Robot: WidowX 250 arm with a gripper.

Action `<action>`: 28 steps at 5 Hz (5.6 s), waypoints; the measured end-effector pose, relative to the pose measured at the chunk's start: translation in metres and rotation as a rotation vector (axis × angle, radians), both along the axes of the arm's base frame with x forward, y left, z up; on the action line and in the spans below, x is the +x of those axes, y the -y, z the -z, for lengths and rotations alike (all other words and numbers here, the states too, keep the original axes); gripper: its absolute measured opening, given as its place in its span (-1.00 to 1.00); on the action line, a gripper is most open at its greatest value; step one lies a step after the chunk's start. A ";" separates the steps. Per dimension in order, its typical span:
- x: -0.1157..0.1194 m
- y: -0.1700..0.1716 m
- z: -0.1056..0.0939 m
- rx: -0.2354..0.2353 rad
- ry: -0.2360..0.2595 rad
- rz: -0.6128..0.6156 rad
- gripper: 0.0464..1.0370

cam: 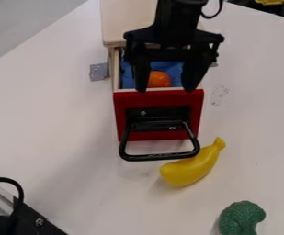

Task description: Removed the orange thing from the drawer

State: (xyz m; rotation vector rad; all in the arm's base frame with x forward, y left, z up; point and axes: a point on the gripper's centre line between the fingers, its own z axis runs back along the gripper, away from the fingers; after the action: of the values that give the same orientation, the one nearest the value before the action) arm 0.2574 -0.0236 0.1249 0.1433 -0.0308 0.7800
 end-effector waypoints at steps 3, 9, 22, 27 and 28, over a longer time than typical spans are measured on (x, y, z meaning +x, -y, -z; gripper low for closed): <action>0.021 -0.034 0.030 -0.065 0.107 -0.490 0.93; 0.068 -0.042 0.045 -0.096 0.082 -0.642 0.93; 0.032 -0.041 -0.011 -0.148 0.089 -0.426 0.23; -0.023 -0.119 0.012 0.102 -0.079 -0.414 0.23; -0.027 -0.140 0.032 0.146 -0.107 -0.424 0.23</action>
State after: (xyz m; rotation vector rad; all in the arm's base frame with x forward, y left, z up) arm 0.2302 0.1166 0.0927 0.3375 0.0460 1.1926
